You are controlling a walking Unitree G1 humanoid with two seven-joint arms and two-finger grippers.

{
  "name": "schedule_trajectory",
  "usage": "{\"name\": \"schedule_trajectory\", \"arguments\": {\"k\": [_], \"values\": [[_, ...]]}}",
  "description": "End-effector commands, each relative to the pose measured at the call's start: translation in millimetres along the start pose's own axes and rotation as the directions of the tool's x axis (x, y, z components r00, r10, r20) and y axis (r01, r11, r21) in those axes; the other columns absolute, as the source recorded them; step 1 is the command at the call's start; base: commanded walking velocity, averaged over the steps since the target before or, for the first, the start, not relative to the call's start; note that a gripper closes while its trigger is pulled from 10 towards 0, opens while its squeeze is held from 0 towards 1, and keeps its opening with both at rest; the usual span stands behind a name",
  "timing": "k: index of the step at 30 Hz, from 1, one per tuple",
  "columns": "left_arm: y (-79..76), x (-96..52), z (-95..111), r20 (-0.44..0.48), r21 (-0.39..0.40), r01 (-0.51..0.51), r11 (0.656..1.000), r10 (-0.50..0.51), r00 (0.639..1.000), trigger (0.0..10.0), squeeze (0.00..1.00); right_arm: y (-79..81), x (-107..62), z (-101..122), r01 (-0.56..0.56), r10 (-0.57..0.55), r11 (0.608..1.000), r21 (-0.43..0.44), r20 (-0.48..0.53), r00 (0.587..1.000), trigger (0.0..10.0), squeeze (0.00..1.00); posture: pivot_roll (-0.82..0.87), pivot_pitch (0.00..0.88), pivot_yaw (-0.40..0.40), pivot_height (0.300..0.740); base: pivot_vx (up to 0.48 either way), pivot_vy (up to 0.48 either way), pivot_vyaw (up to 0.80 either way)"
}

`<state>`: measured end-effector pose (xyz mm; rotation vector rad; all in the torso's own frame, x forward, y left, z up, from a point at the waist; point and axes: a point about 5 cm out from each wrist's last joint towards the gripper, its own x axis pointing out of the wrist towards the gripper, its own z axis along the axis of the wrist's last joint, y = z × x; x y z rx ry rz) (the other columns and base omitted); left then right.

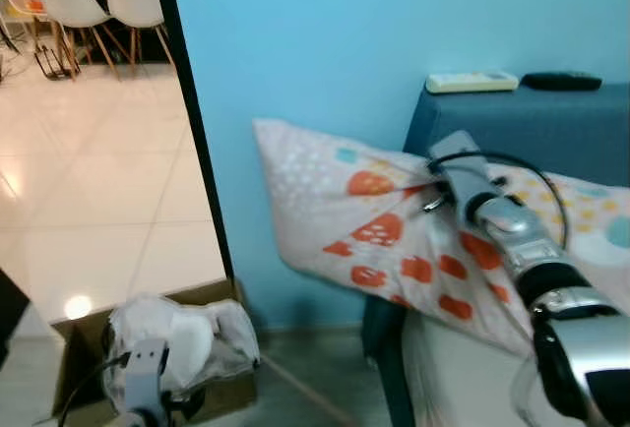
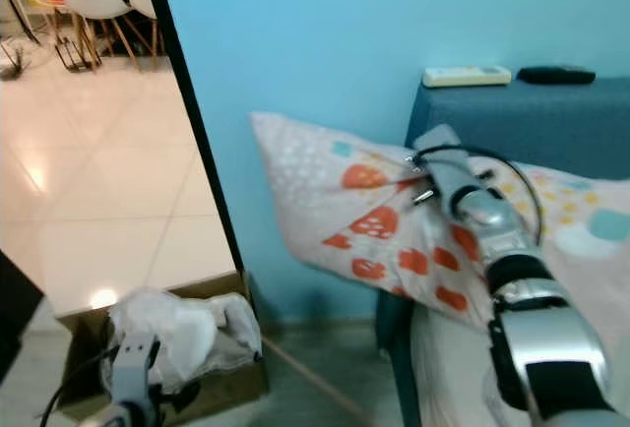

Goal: Clean up the room

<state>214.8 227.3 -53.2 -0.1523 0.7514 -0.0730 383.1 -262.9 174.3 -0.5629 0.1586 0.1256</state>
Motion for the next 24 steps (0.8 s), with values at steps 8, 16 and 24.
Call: {"name": "schedule_trajectory", "arguments": {"k": [8, 16, 24], "values": [[-3.8, -1.3, -13, -0.041, 0.008, -0.001, 1.000, 0.002, 0.999, 10.0, 0.00, -29.6, -3.8, 28, 0.082, -0.074, 0.994, -0.067, 0.114, 0.991, 10.0, 0.00, -0.05, 0.000, -0.037, 0.740, 0.040, 0.000, 0.00], [-6.9, -1.2, -16, -0.057, 0.009, 0.016, 1.000, -0.015, 0.998, 10.0, 0.00, -33.3, -7.9, 26, 0.026, -0.004, 0.970, -0.243, 0.090, 0.996, 10.0, 0.00, -0.06, 0.000, -0.037, 0.740, 0.297, -0.363, 0.00], [-10.9, 0.0, -18, -0.067, 0.004, 0.025, 1.000, -0.025, 0.997, 10.0, 0.00, -27.2, -7.1, 18, 0.014, -0.001, 0.909, -0.418, 0.033, 0.999, 10.0, 0.00, -0.06, 0.000, -0.042, 0.740, 0.307, -0.346, 0.00]]}}
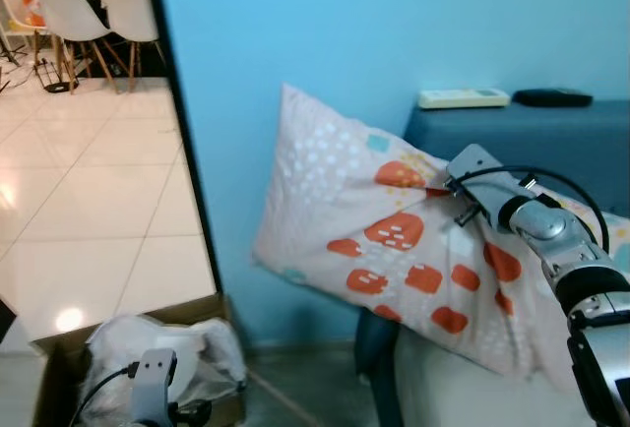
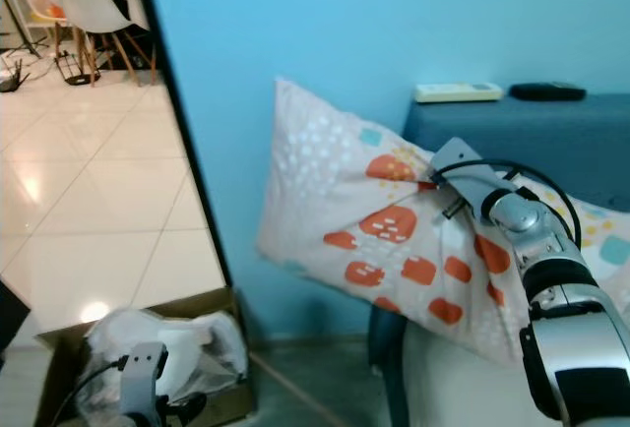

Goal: Clean up the room

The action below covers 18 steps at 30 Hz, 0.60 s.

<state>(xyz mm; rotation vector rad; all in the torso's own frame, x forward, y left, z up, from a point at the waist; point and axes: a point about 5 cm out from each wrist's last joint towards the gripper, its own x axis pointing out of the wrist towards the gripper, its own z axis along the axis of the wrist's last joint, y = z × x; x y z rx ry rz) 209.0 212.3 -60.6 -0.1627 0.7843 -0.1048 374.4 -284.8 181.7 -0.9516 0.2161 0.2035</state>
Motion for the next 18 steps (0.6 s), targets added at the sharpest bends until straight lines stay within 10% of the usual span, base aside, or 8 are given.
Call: {"name": "schedule_trajectory", "arguments": {"k": [1, 18], "values": [[1.8, -2.2, -7, -0.033, 0.005, -0.001, 1.000, 0.001, 0.999, 10.0, 0.00, -14.0, 2.6, 18, 0.093, -0.088, 0.991, -0.099, 0.057, 0.995, 10.0, 0.00, -0.06, 0.000, -0.043, 0.740, 0.000, 0.000, 0.00], [7.1, -8.5, -20, -0.047, -0.017, -0.016, 1.000, 0.015, 0.999, 10.0, 0.00, -63.0, -19.5, -4, 0.079, -0.192, 0.797, -0.599, -0.128, 0.973, 10.0, 0.00, -0.06, 0.000, -0.059, 0.740, 0.000, 0.000, 0.00]]}}
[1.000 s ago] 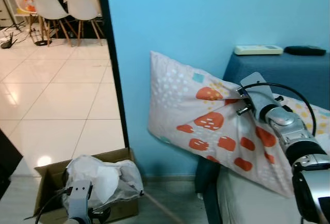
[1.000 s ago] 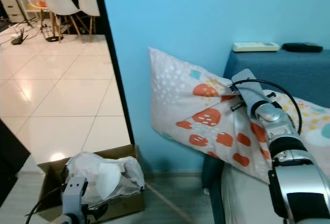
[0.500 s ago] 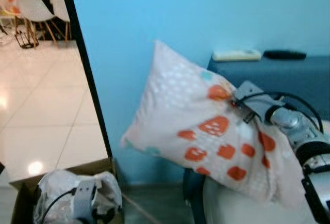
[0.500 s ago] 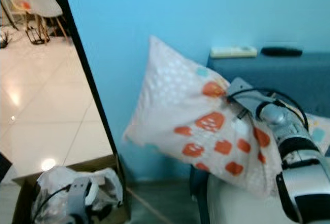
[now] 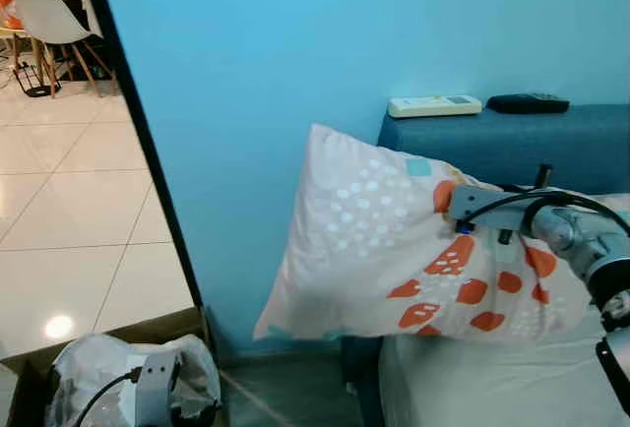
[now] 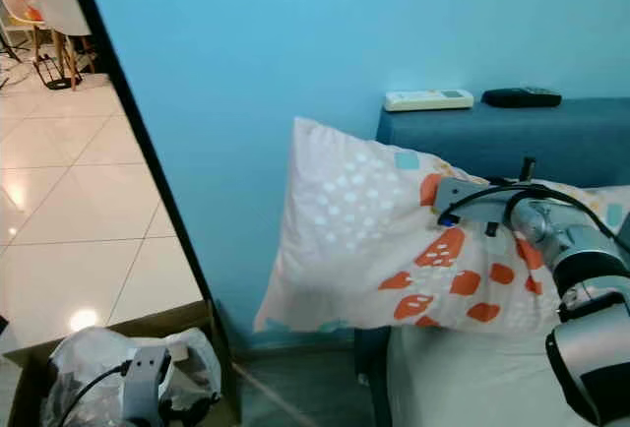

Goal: Clean up the room

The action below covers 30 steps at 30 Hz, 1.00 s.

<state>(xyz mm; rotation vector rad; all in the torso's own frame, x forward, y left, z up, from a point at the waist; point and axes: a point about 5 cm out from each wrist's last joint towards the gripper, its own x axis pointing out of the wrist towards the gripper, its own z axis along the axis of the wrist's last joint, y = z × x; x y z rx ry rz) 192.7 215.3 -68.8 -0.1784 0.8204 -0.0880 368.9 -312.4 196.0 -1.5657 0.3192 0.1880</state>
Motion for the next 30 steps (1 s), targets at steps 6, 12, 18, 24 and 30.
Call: {"name": "schedule_trajectory", "arguments": {"k": [6, 12, 18, 24, 30], "values": [[5.2, -4.4, -9, -0.022, 0.005, -0.007, 1.000, 0.007, 1.000, 10.0, 0.00, -43.5, -19.5, -40, 0.127, -0.140, 0.988, -0.084, -0.160, 0.977, 10.0, 0.00, -0.06, 0.000, -0.056, 0.740, 0.000, 0.000, 0.00], [7.6, -6.0, -11, -0.031, 0.018, -0.009, 1.000, 0.010, 0.999, 10.0, 0.00, -44.3, -31.4, -65, 0.113, -0.140, 0.987, -0.116, -0.264, 0.954, 10.0, 0.00, -0.07, 0.002, -0.053, 0.740, 0.000, 0.000, 0.00], [5.8, -5.5, -10, -0.028, 0.027, 0.010, 1.000, -0.009, 1.000, 10.0, 0.00, -27.7, -33.9, -75, 0.106, -0.126, 0.991, -0.083, -0.306, 0.944, 10.0, 0.00, -0.07, 0.005, -0.051, 0.740, 0.000, -0.299, 0.00], [6.2, -5.7, -10, -0.029, 0.027, 0.003, 1.000, -0.002, 1.000, 10.0, 0.00, -20.0, -30.2, -70, 0.168, -0.169, 0.985, -0.029, -0.276, 0.946, 10.0, 0.00, -0.07, 0.009, -0.050, 0.740, 0.000, -0.442, 0.00], [9.1, -6.7, -11, -0.030, 0.027, -0.021, 0.999, 0.022, 0.999, 10.0, 0.00, -16.5, -28.0, -66, 0.180, -0.179, 0.983, -0.023, -0.264, 0.948, 10.0, 0.00, -0.06, 0.010, -0.050, 0.740, 0.000, -0.064, 0.00]]}}
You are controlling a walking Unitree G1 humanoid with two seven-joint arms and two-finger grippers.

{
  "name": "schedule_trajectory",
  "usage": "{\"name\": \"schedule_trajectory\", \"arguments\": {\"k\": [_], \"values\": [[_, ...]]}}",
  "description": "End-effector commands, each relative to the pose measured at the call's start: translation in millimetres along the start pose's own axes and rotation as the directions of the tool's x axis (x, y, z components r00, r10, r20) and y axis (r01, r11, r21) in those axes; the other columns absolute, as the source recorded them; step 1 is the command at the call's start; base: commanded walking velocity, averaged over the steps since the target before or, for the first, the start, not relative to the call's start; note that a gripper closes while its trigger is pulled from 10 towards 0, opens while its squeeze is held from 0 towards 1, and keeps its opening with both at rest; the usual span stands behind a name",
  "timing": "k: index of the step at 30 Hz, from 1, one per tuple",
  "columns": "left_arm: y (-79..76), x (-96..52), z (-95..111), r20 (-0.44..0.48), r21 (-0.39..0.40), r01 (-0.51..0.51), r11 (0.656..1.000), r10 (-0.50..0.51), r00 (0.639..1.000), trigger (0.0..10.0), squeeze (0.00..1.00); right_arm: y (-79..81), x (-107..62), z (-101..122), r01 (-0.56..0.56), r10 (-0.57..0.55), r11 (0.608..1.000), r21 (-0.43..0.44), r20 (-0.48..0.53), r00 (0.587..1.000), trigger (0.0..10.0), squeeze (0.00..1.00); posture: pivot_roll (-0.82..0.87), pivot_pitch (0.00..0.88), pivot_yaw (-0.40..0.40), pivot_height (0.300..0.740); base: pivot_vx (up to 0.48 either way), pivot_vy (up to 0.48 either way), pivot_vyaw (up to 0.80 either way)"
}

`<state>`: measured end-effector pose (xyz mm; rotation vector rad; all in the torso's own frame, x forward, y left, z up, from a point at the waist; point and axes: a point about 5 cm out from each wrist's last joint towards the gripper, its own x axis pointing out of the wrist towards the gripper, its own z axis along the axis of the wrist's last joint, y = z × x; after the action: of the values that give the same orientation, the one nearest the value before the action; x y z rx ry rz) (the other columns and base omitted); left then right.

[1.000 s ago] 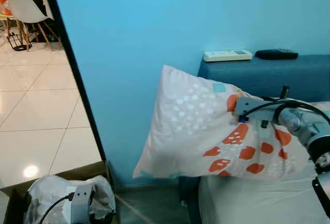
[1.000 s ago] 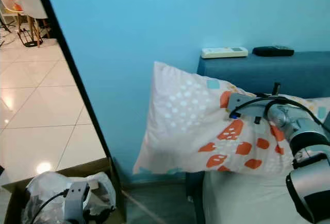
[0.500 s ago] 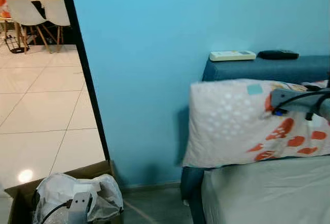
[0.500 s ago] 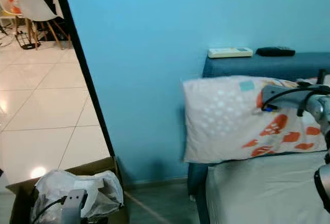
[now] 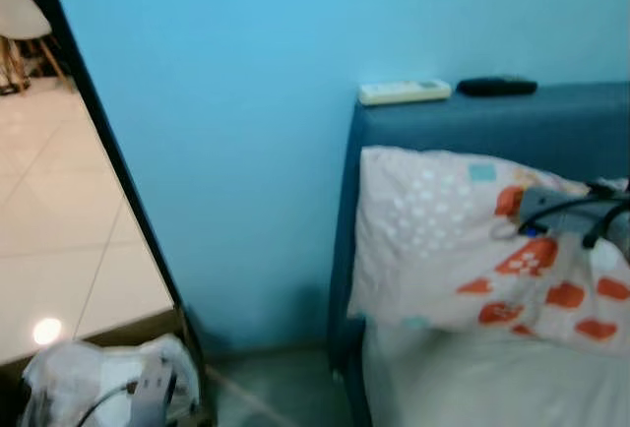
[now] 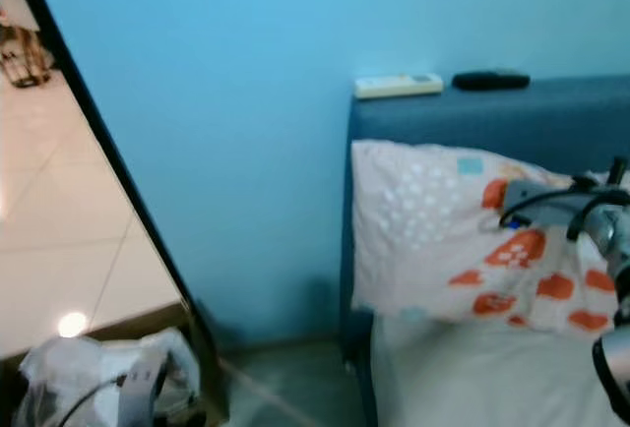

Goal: Clean up the room

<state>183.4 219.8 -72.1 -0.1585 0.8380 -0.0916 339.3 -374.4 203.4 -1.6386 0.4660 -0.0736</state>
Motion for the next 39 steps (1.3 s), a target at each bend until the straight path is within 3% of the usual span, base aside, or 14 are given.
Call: {"name": "schedule_trajectory", "arguments": {"k": [1, 6, 7, 9, 15, 18, 21, 23, 25, 33, 38, 39], "values": [[5.4, -2.5, -3, -0.012, 0.006, -0.026, 1.000, 0.026, 1.000, 10.0, 0.00, -18.3, -0.1, 1, 0.115, -0.115, 0.992, 0.056, 0.004, 0.993, 10.0, 0.00, -0.06, 0.012, -0.050, 0.740, 0.000, 0.000, 0.00], [7.1, -3.2, -4, -0.015, 0.007, -0.037, 0.999, 0.037, 0.999, 10.0, 0.00, -16.3, 2.6, 24, 0.174, -0.178, 0.984, 0.043, 0.113, 0.978, 10.0, 0.00, -0.06, 0.018, -0.049, 0.740, 0.000, 0.000, 0.00], [7.2, -3.4, -4, -0.016, 0.010, -0.035, 0.999, 0.035, 0.999, 10.0, 0.00, -7.7, 4.0, 38, 0.169, -0.176, 0.984, 0.051, 0.167, 0.970, 10.0, 0.00, -0.06, 0.023, -0.046, 0.740, 0.000, 0.000, 0.00], [7.7, -4.0, -5, -0.016, 0.016, -0.032, 0.999, 0.032, 0.999, 10.0, 0.00, 3.4, 4.8, 45, 0.150, -0.153, 0.988, 0.032, 0.187, 0.970, 10.0, 0.00, -0.05, 0.035, -0.049, 0.740, 0.000, 0.000, 0.00], [10.9, -6.7, -8, -0.017, 0.018, -0.034, 0.999, 0.034, 0.999, 10.0, 0.00, 16.6, 4.8, 47, 0.114, -0.113, 0.993, 0.006, 0.186, 0.976, 10.0, 0.00, -0.04, 0.054, -0.047, 0.740, 0.000, 0.000, 0.00], [19.1, -12.8, -13, -0.021, 0.026, -0.040, 0.999, 0.041, 0.999, 10.0, 0.00, 23.9, 4.4, 45, 0.101, -0.098, 0.995, -0.011, 0.174, 0.980, 10.0, 0.00, -0.03, 0.097, -0.040, 0.740, 0.000, 0.000, 0.00], [36.0, -28.6, -29, -0.042, 0.046, -0.048, 0.998, 0.050, 0.998, 10.0, 0.00, 29.8, 3.1, 38, 0.087, -0.087, 0.996, 0.008, 0.145, 0.985, 10.0, 0.00, 0.00, 0.167, -0.024, 0.740, 0.000, 0.000, 0.00], [36.0, -28.6, -29, -0.042, 0.046, -0.048, 0.998, 0.050, 0.998, 10.0, 0.00, 29.8, 3.1, 38, 0.087, -0.087, 0.996, 0.008, 0.145, 0.985, 10.0, 0.00, 0.00, 0.167, -0.024, 0.740, 0.000, 0.000, 0.00], [49.1, -41.3, -38, -0.058, 0.069, -0.053, 0.996, 0.057, 0.997, 10.0, 0.00, 28.2, 3.4, 37, 0.090, -0.096, 0.995, 0.048, 0.131, 0.987, 10.0, 0.00, 0.01, 0.216, -0.010, 0.740, 0.000, 0.000, 0.00], [74.2, -63.6, -43, -0.064, 0.111, -0.067, 0.992, 0.074, 0.995, 10.0, 0.00, 17.0, 4.9, 42, 0.126, -0.136, 0.989, 0.072, 0.148, 0.980, 10.0, 0.00, 0.04, 0.277, 0.008, 0.740, 0.000, 0.000, 0.00], [84.0, -72.4, -42, -0.059, 0.130, -0.069, 0.989, 0.077, 0.995, 10.0, 0.00, 5.0, 6.4, 47, 0.173, -0.182, 0.983, 0.064, 0.156, 0.971, 10.0, 0.00, 0.06, 0.311, 0.020, 0.740, 0.000, 0.000, 0.00], [86.9, -75.6, -41, -0.056, 0.139, -0.064, 0.988, 0.073, 0.996, 10.0, 0.00, -7.1, 6.9, 48, 0.220, -0.226, 0.974, 0.059, 0.156, 0.962, 10.0, 0.00, 0.07, 0.326, 0.030, 0.740, 0.000, 0.000, 0.00]]}}
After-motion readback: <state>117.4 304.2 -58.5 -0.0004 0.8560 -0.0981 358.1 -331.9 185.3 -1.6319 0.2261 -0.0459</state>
